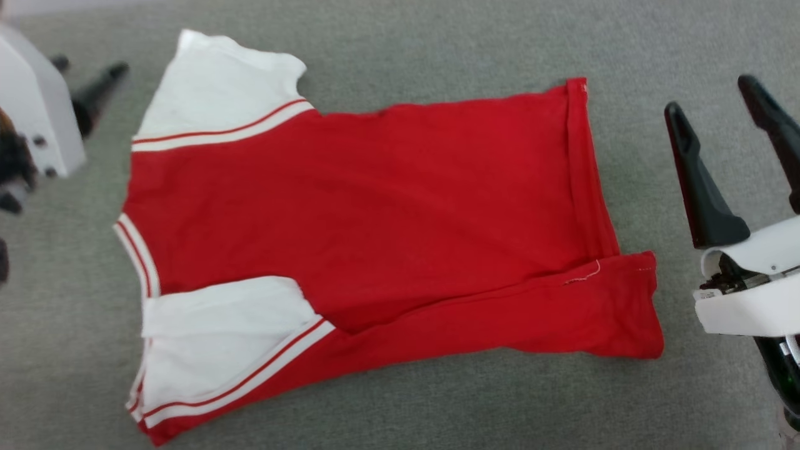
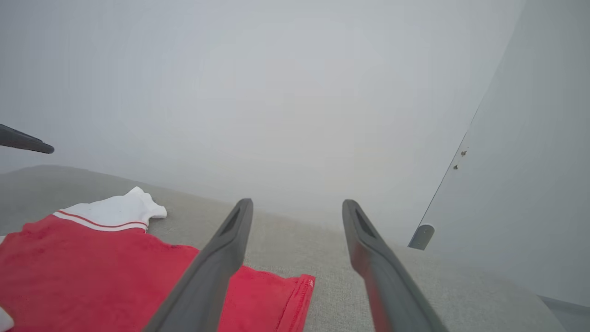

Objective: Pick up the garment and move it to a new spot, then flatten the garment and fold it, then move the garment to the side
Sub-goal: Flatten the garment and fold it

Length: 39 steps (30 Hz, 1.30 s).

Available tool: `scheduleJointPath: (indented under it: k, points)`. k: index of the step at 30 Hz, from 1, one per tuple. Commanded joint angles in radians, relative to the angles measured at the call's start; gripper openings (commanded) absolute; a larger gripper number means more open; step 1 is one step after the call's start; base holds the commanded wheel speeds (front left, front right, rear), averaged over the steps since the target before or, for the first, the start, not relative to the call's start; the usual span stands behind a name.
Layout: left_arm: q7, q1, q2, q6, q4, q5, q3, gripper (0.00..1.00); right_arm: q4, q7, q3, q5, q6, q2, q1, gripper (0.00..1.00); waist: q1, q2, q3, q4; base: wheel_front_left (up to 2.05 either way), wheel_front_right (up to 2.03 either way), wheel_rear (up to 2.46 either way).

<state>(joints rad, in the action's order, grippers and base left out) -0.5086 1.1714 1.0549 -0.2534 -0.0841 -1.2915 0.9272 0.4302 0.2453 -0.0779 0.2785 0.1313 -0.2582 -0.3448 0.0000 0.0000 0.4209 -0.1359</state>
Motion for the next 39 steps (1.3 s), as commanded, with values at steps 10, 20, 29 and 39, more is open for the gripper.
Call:
scheduleJointPath:
  k: [10, 20, 29, 39]
  points:
    - [-0.088, 0.177, -0.071, 0.116, -0.212, 0.097, 0.030, 1.00, 0.027, -0.135, -0.051, -0.049, -0.001, 0.051, -0.021, 1.00, 0.0000, 0.0000, 0.149, -0.095, 0.00, 0.00, 0.00]
    - [-0.161, 0.258, -0.091, 0.199, -0.376, 0.133, 0.062, 1.00, 0.050, -0.145, -0.067, -0.042, -0.001, 0.076, -0.027, 1.00, 0.0000, 0.0000, 0.214, -0.133, 0.00, 0.00, 0.00]
    - [-0.238, 0.267, -0.138, 0.214, -0.483, 0.108, 0.081, 1.00, 0.057, -0.114, -0.069, -0.033, -0.001, 0.075, -0.031, 1.00, 0.0000, 0.0000, 0.242, -0.140, 0.00, 0.00, 0.00]
    - [-0.391, 0.259, -0.236, 0.170, -0.514, 0.041, 0.107, 1.00, 0.086, -0.002, -0.078, 0.012, -0.001, 0.055, -0.063, 1.00, 0.0000, 0.0000, 0.246, -0.142, 0.00, 0.00, 0.00]
